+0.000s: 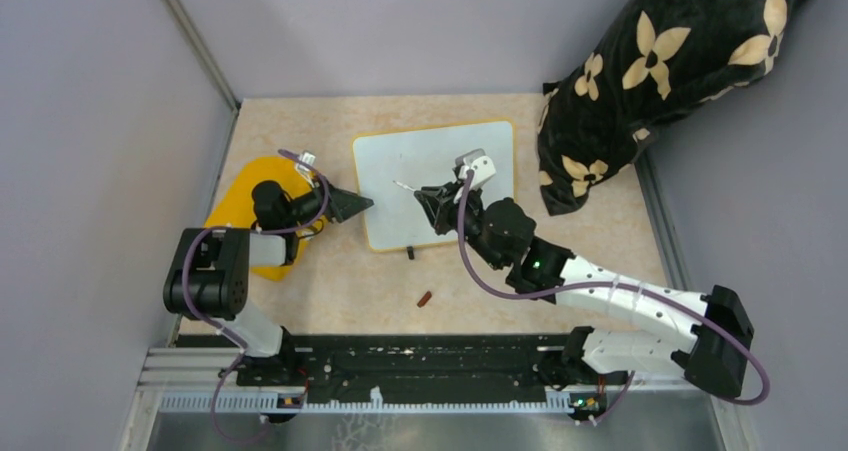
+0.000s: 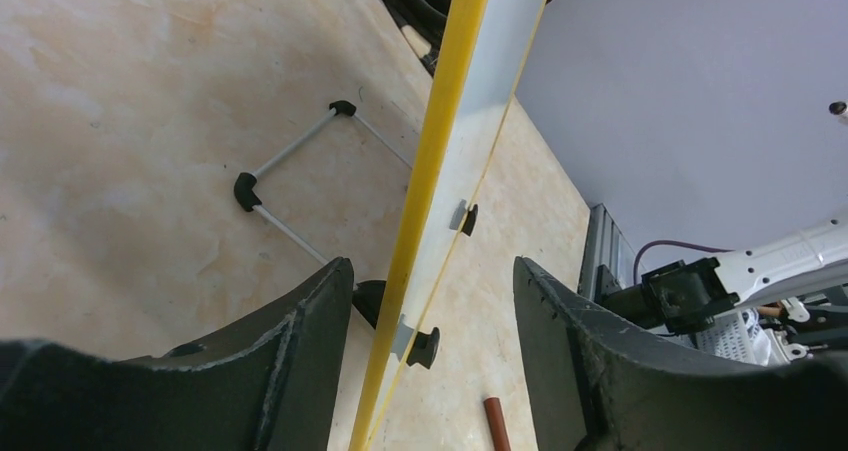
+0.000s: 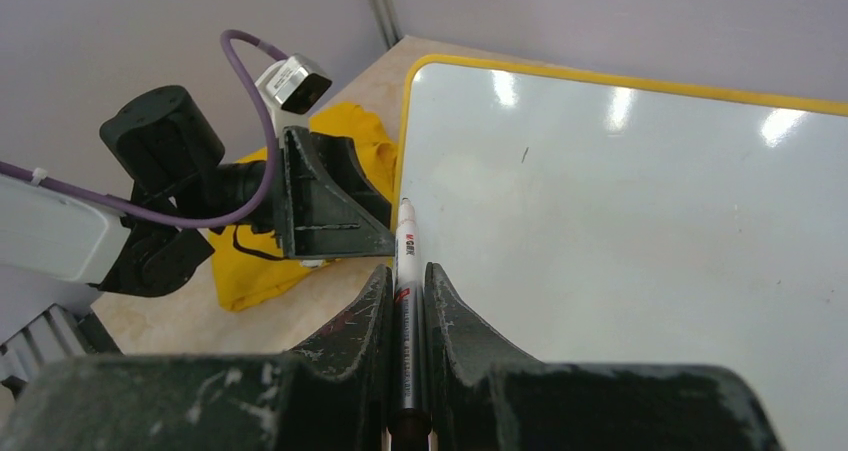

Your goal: Write a sentence on the whiteboard

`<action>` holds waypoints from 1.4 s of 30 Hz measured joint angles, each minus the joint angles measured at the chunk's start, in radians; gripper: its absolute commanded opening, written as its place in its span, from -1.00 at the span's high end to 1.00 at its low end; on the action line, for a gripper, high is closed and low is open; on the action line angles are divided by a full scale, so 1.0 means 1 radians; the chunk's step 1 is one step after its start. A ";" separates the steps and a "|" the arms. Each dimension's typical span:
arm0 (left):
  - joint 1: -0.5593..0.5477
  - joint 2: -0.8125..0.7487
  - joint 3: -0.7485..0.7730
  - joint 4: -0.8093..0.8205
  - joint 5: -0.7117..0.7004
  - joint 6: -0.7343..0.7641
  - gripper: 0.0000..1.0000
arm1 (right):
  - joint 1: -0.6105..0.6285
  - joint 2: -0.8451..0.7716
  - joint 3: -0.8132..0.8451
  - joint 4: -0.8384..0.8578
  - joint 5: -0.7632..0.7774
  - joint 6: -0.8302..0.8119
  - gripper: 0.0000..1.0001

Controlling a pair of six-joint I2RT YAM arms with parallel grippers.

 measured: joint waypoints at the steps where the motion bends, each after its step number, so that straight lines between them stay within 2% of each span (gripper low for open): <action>1: 0.000 0.006 0.000 0.005 0.003 -0.002 -0.25 | 0.000 0.008 0.000 0.002 -0.005 0.003 1.00; 23: 0.000 0.091 -0.002 0.117 0.029 0.018 0.36 | 0.000 0.057 0.000 0.025 -0.023 0.005 1.00; 31: 0.000 0.098 -0.008 0.117 0.028 0.043 0.53 | 0.000 0.089 0.015 0.020 0.032 -0.004 1.00; 39: 0.000 0.098 -0.011 0.127 0.029 0.058 0.60 | 0.000 0.126 0.038 0.020 0.066 -0.001 1.00; 42: 0.000 0.098 -0.013 0.131 0.030 0.061 0.39 | 0.000 0.144 0.042 0.021 0.066 0.001 1.00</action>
